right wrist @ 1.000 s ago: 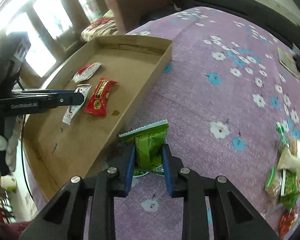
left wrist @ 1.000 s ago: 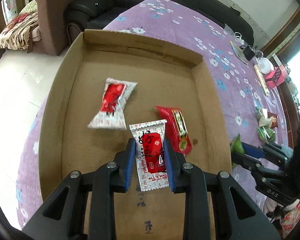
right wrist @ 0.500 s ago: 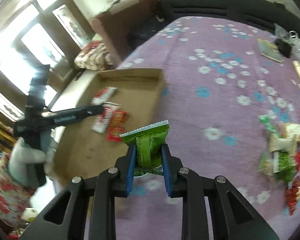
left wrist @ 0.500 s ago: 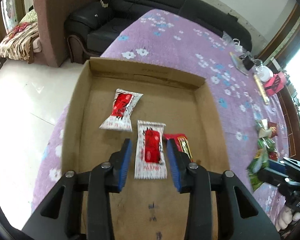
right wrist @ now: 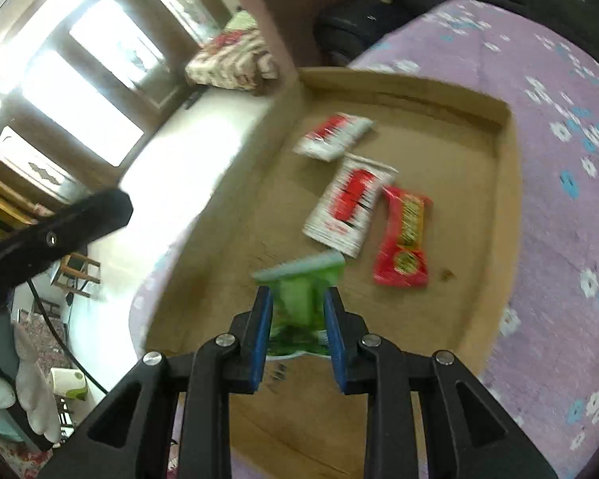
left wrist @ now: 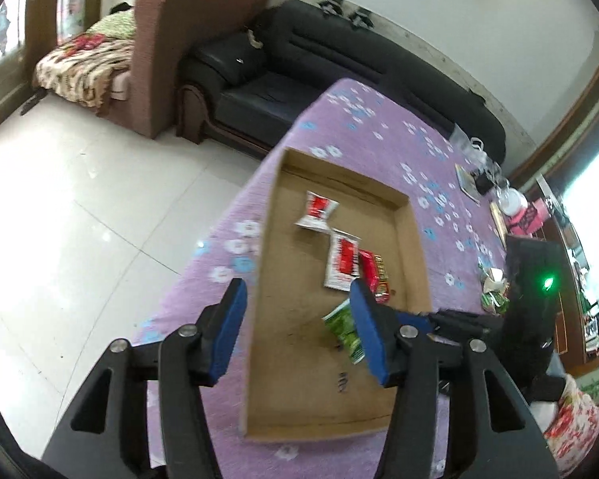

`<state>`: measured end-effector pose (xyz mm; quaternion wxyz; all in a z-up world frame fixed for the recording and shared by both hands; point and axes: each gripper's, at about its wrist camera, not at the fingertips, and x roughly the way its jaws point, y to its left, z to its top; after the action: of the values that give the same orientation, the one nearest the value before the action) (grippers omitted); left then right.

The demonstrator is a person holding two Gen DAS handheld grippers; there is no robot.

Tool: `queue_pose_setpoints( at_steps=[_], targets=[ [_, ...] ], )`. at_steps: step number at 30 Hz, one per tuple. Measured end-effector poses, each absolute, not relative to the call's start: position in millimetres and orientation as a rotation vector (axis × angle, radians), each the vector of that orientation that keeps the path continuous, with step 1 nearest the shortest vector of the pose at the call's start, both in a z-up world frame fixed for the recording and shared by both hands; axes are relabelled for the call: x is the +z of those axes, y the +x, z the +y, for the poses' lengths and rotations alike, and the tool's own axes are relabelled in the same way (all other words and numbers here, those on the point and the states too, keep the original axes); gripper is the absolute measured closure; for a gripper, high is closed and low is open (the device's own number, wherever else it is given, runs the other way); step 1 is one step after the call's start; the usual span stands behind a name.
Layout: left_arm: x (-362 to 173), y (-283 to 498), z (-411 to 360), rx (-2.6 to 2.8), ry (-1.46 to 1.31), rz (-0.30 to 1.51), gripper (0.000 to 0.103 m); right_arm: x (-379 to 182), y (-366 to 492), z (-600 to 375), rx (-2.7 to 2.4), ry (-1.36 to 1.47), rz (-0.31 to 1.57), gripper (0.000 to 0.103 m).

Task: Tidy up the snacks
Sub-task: 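Release the packet and the green bag into the tray with both grippers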

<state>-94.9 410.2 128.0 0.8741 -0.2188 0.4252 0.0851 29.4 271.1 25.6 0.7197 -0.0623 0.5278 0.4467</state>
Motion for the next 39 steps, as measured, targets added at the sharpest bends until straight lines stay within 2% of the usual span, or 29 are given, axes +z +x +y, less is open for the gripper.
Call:
queue_pose_setpoints(
  at_steps=[4,6,13,21,23,24,25,39],
  targets=[
    [130.8,-115.5,427.2,0.234,-0.481,0.859,0.038,47.0,35.4,266.0,0.978,-0.135,1.078,0.077],
    [128.3,-120.3,431.6,0.266,-0.483,0.861,0.031,51.2,53.9,251.4,0.903,-0.077,1.052,0.077],
    [97.9,-129.7,437.9,0.248,-0.558,0.883,0.030,30.8,111.1,214.8,0.689,0.066,1.115,0.077],
    [82.2,-105.4,422.5,0.153,-0.579,0.926,0.030,19.1,117.8,207.4,0.632,0.067,1.134,0.077],
    [85.7,-97.7,415.3,0.126,-0.557,0.922,0.030,16.9,115.6,211.9,0.617,0.048,1.139,0.080],
    [86.5,-94.4,412.1,0.115,-0.549,0.923,0.030,15.2,114.4,213.9,0.613,0.038,1.147,0.085],
    [87.0,-91.4,409.4,0.104,-0.544,0.925,0.030,12.7,113.9,215.7,0.603,0.031,1.158,0.101],
    [94.2,-41.9,360.6,-0.064,-0.452,0.943,0.030,9.6,74.6,177.3,0.536,0.092,1.205,0.103]
  ],
)
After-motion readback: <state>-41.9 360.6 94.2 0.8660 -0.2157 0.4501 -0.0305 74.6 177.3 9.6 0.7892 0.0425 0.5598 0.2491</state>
